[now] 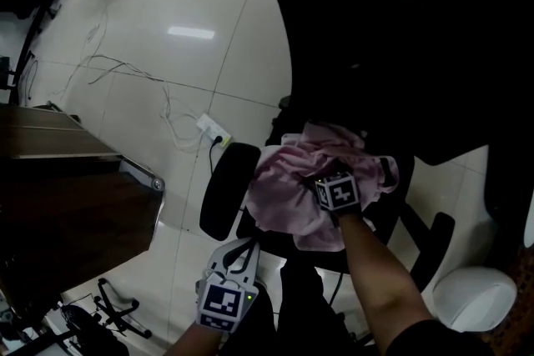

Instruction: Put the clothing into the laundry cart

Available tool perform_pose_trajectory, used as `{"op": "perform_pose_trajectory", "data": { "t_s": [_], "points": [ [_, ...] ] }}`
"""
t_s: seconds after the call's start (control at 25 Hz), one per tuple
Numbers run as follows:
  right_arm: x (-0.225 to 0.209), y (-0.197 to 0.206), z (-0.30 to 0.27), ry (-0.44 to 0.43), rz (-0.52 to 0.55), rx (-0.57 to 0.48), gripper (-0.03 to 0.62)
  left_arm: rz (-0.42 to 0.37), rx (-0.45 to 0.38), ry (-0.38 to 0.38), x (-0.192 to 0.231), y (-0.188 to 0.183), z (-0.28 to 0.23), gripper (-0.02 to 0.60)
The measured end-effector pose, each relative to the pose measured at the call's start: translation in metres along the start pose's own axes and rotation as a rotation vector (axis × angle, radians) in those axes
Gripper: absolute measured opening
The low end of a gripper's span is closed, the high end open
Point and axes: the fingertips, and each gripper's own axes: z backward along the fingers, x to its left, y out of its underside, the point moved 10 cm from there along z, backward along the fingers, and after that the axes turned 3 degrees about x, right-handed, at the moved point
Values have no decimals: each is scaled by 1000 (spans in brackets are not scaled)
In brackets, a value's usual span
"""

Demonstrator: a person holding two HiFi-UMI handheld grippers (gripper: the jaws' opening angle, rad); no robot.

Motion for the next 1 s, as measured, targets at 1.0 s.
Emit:
{"op": "perform_pose_trajectory", "data": {
  "t_s": [1.0],
  "points": [
    [65,4,273,-162,2,-500,169,-16,-187,-75,2,7,107,-2]
  ]
}}
